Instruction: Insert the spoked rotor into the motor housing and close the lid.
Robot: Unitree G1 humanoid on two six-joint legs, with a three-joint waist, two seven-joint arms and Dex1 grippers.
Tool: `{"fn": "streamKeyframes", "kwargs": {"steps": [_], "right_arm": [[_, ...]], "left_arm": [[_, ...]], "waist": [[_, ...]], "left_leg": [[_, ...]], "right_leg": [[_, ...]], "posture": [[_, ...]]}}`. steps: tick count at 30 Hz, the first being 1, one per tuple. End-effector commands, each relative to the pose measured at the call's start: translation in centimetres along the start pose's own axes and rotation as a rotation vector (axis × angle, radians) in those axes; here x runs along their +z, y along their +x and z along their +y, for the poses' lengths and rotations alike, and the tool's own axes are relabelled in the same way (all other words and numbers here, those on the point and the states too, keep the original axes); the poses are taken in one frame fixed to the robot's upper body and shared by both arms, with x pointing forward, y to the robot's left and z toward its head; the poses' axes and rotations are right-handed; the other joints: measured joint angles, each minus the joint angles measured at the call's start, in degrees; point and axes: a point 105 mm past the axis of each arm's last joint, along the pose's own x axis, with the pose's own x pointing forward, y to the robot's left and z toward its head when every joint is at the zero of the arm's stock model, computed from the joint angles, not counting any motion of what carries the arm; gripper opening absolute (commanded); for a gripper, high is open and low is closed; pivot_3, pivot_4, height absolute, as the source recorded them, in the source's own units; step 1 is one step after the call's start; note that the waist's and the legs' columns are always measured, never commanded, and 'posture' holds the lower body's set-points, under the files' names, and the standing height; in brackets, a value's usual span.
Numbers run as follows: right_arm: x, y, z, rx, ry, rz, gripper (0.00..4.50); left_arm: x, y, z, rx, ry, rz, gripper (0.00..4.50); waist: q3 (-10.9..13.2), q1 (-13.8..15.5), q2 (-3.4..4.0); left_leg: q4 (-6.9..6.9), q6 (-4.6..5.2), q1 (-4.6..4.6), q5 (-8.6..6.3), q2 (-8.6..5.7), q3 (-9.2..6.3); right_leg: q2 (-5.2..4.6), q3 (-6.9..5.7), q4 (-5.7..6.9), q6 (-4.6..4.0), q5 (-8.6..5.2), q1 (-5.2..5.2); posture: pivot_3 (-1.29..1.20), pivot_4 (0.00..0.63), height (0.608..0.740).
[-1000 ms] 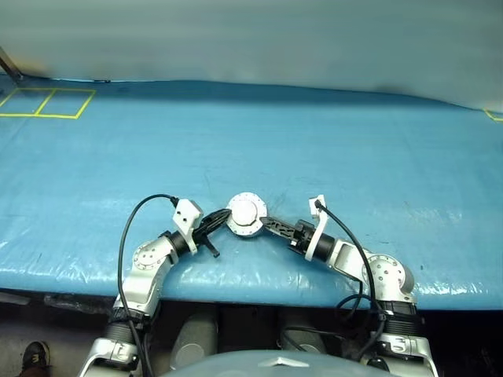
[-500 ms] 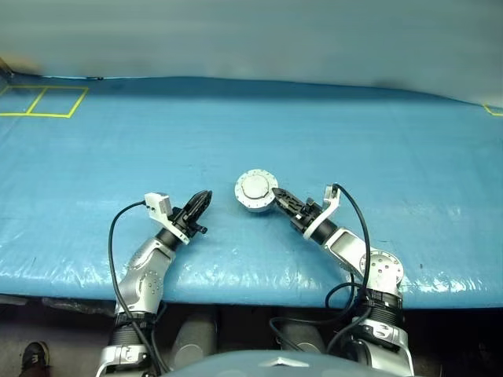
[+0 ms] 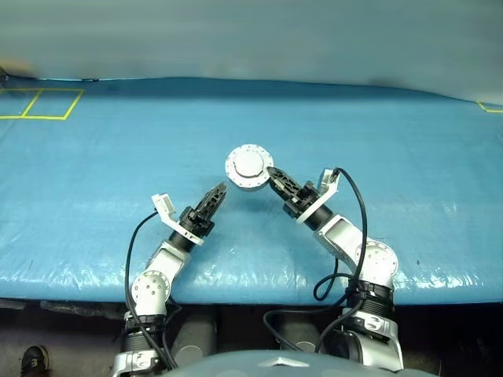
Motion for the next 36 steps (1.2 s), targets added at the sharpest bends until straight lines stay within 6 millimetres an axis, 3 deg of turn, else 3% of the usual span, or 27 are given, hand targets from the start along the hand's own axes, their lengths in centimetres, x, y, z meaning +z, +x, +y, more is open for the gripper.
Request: {"fn": "streamKeyframes", "kwargs": {"steps": [1, 8, 16, 19, 23, 29, 33, 34, 36], "right_arm": [[-0.6, 1.0, 4.1, 0.175, -0.037, 0.038, 1.18], [-3.0, 0.8, 4.0, 0.168, -0.061, 0.144, 1.18], [-3.6, 0.9, 4.1, 0.177, -0.069, 0.166, 1.18], [-3.3, 0.9, 4.0, 0.17, -0.072, 0.152, 1.18], [-3.2, 1.0, 3.5, 0.148, -0.078, 0.143, 1.18], [-3.4, 1.1, 3.2, 0.142, -0.05, 0.151, 1.18], [-3.1, 1.2, 2.9, 0.127, -0.168, 0.163, 1.18], [-3.0, 1.3, 2.6, 0.111, -0.174, 0.156, 1.89], [-2.1, 1.7, 1.1, 0.0, -0.246, 0.1, 2.52]], "left_arm": [[0.4, 0.7, -1.3, -0.054, -0.043, -0.015, 4.47], [0.0, 1.5, -2.4, -0.123, -0.117, -0.026, 4.47], [0.3, 2.4, -2.2, -0.123, -0.105, -0.044, 4.47], [0.2, 2.4, -2.2, -0.128, -0.097, -0.038, 3.85], [0.2, 2.0, -2.1, -0.133, -0.117, -0.044, 2.63], [0.3, 1.8, -1.6, -0.092, -0.114, -0.053, 2.59], [0.6, 1.7, -0.7, -0.03, -0.091, -0.081, 2.59], [0.7, 1.7, -0.6, -0.021, -0.09, -0.089, 2.59], [0.9, 1.6, -0.4, -0.012, -0.089, -0.097, 2.59]], "waist": [[0.0, 0.01, 0.0], [0.0, 0.05, 0.0], [0.0, 0.08, 0.0], [0.0, 0.1, 0.0], [0.0, 0.1, 0.0], [0.0, 0.08, 0.0], [0.0, 0.1, 0.0], [0.0, 0.11, 0.0], [-0.01, 0.01, 0.01]], "left_leg": [[0.01, 0.0, 0.0, 0.0, 0.0, 0.0], [0.06, 0.0, 0.0, 0.0, 0.0, 0.0], [0.23, 0.0, -0.03, 0.0, 0.0, 0.02], [0.31, 0.0, -0.05, 0.0, 0.0, 0.02], [0.31, 0.01, -0.07, 0.0, 0.0, 0.02], [0.31, 0.01, -0.07, 0.0, 0.0, 0.03], [0.34, 0.01, -0.07, 0.0, 0.0, 0.04], [0.35, 0.01, -0.07, 0.0, 0.0, 0.05], [0.35, 0.01, -0.06, 0.0, 0.0, 0.05]], "right_leg": [[0.0, 0.0, 0.0, 0.0, 0.0, 0.0], [0.01, 0.01, 0.01, -0.01, 0.0, 0.03], [0.03, 0.03, 0.02, -0.34, 0.01, 0.06], [0.03, 0.03, 0.02, -0.31, 0.0, 0.07], [0.03, 0.04, 0.02, -0.31, 0.02, 0.06], [0.03, 0.05, 0.02, -0.34, 0.04, 0.06], [0.04, 0.06, 0.02, -0.32, 0.04, 0.06], [0.04, 0.06, 0.02, -0.31, 0.05, 0.06], [0.04, 0.06, 0.03, -0.3, 0.05, 0.06]], "posture": [[0.0, 0.15, 0.74], [0.0, 0.15, 0.74], [0.0, 0.15, 0.74], [0.0, 0.15, 0.74], [0.0, 0.15, 0.74], [0.0, 0.15, 0.74], [0.0, 0.15, 0.74], [0.0, 0.15, 0.74], [0.0, 0.15, 0.74]]}}
